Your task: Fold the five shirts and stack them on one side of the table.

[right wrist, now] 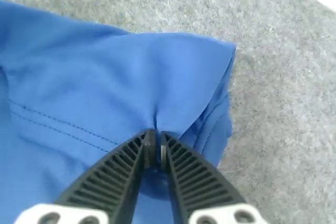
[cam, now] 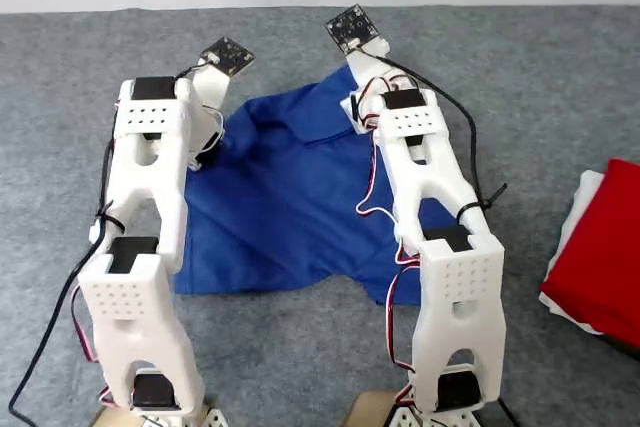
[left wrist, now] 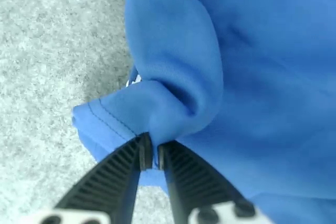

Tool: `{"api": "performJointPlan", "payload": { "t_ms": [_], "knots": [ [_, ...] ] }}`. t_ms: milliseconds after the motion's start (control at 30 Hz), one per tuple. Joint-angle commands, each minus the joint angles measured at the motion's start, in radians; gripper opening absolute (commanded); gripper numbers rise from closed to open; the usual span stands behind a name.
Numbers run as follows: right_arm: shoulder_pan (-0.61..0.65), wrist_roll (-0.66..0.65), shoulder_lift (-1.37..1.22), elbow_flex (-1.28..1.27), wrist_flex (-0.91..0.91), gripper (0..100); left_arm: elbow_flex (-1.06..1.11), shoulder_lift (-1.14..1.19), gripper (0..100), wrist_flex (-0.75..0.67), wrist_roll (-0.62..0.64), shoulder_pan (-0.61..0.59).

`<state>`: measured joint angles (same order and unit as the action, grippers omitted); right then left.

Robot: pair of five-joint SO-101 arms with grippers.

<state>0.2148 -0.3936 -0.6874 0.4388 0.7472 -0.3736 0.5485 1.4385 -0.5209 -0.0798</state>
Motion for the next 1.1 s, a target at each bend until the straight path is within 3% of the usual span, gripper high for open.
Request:
{"api": "performJointPlan", "payload": {
  "t_ms": [0, 200, 367, 1067],
  "knots": [
    [-0.016, -0.009, 0.091, 0.061, 0.035, 1.1, -0.025, -0.075, 0, 0.054, 0.006, 0.002],
    [-0.018, -0.011, 0.154, 0.141, 0.257, 1.1, -0.09, -0.12, 0, 0.242, -0.034, 0.015],
    [-0.033, -0.012, 0.245, 0.173, 0.424, 1.1, -0.113, -0.21, 0, 0.318, -0.075, 0.011],
    [-0.189, -0.175, 0.547, 0.172, 1.027, 1.2, 0.545, -0.592, 0, 0.316, -0.293, 0.003]
  ]
}}
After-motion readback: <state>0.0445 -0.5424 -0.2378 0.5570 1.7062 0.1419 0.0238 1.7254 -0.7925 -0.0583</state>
